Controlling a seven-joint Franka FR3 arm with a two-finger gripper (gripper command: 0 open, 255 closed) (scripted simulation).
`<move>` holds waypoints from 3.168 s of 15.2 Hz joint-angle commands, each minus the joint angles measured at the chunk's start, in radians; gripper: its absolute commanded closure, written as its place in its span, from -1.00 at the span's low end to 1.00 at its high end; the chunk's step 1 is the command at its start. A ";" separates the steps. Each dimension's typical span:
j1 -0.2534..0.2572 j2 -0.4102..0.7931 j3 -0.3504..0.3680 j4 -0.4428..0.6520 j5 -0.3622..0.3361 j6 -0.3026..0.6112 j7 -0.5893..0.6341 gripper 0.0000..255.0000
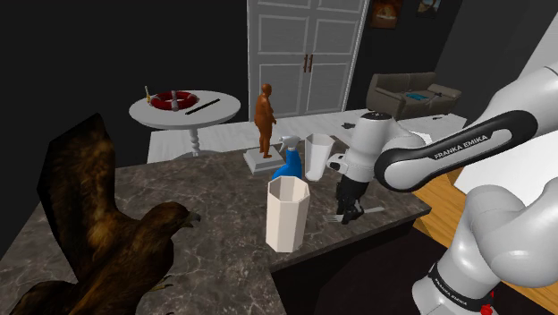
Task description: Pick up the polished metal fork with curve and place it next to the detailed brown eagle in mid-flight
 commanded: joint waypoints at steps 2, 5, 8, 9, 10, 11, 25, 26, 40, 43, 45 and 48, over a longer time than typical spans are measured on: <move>0.001 -0.008 0.002 0.004 0.001 -0.016 0.003 1.00; 0.000 -0.044 0.006 0.025 0.001 -0.073 0.006 1.00; -0.001 -0.075 0.010 0.049 0.001 -0.128 0.009 1.00; -0.002 -0.085 0.011 0.057 0.001 -0.146 0.009 1.00; -0.002 -0.094 0.013 0.066 0.001 -0.163 0.010 1.00; -0.002 -0.102 0.014 0.075 0.002 -0.181 0.011 1.00; 0.000 -0.181 0.028 0.220 0.008 -0.405 0.019 1.00; 0.000 -0.184 0.029 0.232 0.008 -0.419 0.019 1.00; 0.004 -0.195 0.038 0.414 0.016 -0.612 0.024 1.00; 0.005 -0.191 0.040 0.456 0.017 -0.651 0.025 1.00; 0.006 -0.188 0.041 0.486 0.018 -0.677 0.026 1.00; 0.007 -0.181 0.043 0.531 0.020 -0.715 0.027 1.00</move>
